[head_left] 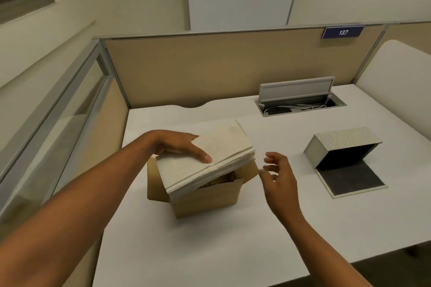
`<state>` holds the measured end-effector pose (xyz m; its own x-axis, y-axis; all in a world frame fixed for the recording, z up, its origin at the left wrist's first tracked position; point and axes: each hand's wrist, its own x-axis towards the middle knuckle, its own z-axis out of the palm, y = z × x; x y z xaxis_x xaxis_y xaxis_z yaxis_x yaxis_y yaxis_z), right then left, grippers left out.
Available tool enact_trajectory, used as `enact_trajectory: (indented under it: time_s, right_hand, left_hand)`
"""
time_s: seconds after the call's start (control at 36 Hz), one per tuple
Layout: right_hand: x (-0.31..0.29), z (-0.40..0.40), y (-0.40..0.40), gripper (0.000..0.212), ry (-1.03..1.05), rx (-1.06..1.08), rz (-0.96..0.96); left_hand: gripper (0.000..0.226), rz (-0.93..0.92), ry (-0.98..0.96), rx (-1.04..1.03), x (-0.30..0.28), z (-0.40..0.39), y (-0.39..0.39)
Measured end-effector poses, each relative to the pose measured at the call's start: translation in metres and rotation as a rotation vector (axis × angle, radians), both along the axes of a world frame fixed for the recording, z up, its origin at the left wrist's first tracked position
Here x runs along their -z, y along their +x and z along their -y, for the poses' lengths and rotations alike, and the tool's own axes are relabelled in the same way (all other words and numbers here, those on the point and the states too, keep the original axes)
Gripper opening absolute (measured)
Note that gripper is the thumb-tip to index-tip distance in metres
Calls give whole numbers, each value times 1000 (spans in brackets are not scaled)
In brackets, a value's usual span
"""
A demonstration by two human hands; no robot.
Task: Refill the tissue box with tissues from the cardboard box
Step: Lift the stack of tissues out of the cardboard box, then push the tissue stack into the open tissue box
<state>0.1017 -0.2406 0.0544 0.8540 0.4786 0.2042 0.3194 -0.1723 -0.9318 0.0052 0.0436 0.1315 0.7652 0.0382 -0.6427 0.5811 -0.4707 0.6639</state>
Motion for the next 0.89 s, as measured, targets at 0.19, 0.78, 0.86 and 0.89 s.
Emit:
enact_trajectory:
  time_s: [0.19,0.78,0.86,0.89]
  right_hand:
    - [-16,16,54,45,188,-134,-784]
    - [-51,135,165,85,-23,-368,-1055]
    - [-44,143,176,87,-127,-276,-965]
    - [-40,146,179,84,-170,-267,-927]
  left_hand:
    - [77,29,-32,-38,-28,45,27]
    - [65,-145,-26,-51,-4,198,132]
    - [72,-186,-33,-20,6,209,153]
    - [74,-200,-33,-12,9,211,161]
